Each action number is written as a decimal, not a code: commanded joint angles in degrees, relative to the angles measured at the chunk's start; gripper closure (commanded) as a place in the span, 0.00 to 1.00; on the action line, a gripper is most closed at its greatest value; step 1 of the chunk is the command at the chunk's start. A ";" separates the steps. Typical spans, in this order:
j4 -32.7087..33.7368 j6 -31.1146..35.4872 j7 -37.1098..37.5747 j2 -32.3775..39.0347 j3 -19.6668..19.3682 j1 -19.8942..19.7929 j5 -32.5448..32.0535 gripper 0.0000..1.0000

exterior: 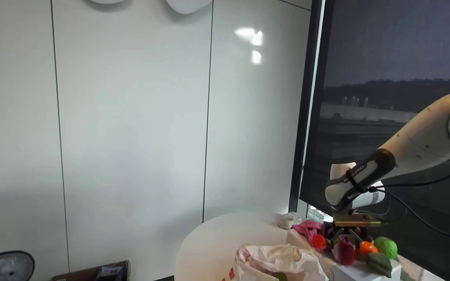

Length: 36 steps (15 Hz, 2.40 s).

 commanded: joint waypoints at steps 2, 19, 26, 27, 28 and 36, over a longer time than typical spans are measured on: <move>2.00 2.74 -5.04 3.25 -1.49 -0.53 5.59 0.07; -2.51 -23.02 -7.46 -17.38 0.41 3.11 8.60 0.88; -3.34 -29.64 -16.63 -20.75 9.39 10.18 13.34 0.88; -3.43 -27.40 -16.37 -18.99 10.75 11.32 12.88 0.88; -3.79 -25.05 -15.65 -17.72 11.96 12.28 12.09 0.88; -4.12 -1.99 -13.05 -5.21 14.64 16.23 7.74 0.88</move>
